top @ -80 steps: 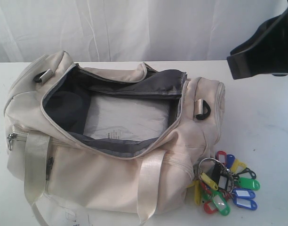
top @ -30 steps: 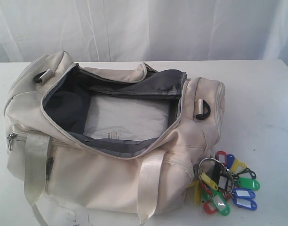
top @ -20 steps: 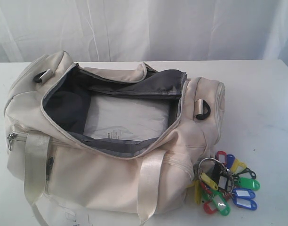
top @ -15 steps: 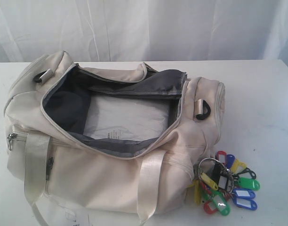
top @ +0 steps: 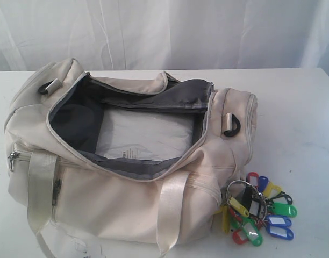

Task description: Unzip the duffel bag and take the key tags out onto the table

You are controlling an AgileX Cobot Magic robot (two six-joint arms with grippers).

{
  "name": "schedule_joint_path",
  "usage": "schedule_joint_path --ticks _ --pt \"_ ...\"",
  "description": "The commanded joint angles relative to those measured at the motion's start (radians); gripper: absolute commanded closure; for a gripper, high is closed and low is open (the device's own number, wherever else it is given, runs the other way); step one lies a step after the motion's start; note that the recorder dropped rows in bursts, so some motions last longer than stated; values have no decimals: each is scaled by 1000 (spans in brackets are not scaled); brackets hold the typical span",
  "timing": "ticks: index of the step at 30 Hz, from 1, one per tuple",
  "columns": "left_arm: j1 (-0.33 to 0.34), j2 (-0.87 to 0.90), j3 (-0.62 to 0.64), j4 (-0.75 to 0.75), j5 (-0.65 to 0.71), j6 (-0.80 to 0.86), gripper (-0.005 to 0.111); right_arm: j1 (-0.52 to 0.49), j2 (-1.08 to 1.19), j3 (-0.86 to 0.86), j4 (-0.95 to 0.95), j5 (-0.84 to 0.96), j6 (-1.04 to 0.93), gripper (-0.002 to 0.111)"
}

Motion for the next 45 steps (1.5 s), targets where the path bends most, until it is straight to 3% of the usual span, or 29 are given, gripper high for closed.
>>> schedule_joint_path --ticks 1,34,40,45 --pt "2 -5 2 -9 3 -1 107 -7 -6 6 50 -18 -9 108" --pt "2 -5 2 -9 3 -1 107 -5 -6 6 74 -13 -9 108" --pt "2 -5 2 -9 3 -1 107 -3 -6 6 74 -8 -189 108" --pt "2 -5 2 -9 3 -1 107 -3 -6 6 74 -8 -185 108"
